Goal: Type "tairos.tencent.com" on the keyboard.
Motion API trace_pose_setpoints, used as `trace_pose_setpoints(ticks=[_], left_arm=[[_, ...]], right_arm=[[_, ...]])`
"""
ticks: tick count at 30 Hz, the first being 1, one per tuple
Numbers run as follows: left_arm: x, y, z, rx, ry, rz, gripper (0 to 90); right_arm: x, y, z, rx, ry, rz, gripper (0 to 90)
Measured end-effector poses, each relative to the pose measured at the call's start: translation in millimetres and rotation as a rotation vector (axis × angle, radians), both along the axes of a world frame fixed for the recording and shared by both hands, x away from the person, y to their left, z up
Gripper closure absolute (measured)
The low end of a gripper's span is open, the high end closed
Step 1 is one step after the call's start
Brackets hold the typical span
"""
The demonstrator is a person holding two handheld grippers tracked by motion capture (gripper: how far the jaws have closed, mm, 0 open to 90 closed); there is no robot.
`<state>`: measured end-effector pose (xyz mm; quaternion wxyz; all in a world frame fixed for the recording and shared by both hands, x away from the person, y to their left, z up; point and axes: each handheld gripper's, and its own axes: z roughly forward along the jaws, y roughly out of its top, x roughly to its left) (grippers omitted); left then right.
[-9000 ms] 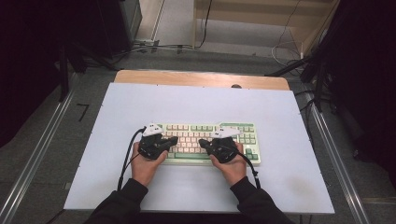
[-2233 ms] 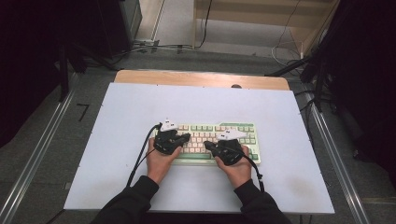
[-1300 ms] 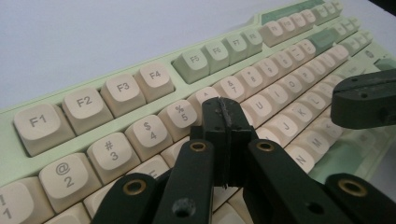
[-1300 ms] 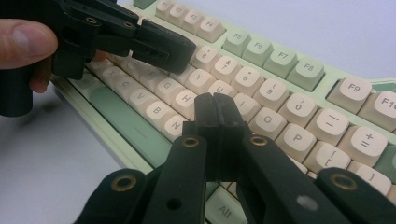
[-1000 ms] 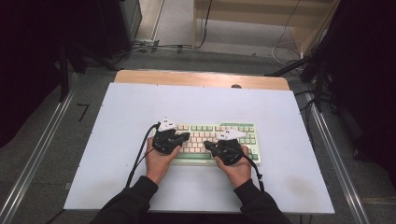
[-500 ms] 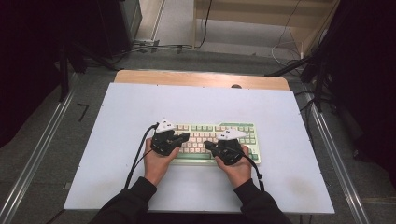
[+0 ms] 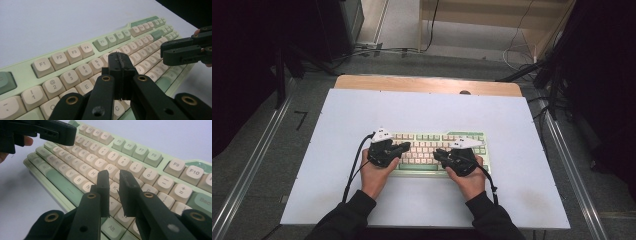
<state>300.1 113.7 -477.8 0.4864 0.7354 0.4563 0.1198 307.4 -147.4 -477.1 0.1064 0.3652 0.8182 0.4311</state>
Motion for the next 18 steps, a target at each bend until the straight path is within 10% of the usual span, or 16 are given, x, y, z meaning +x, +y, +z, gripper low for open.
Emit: trace_pose_setpoints(ticks=[18], left_arm=[[-9.1, 17.0, 3.9, -0.018, -0.002, 0.005, 90.0]], right_arm=[[-4.1, -14.6, -3.8, -0.044, 0.023, -0.007, 87.8]])
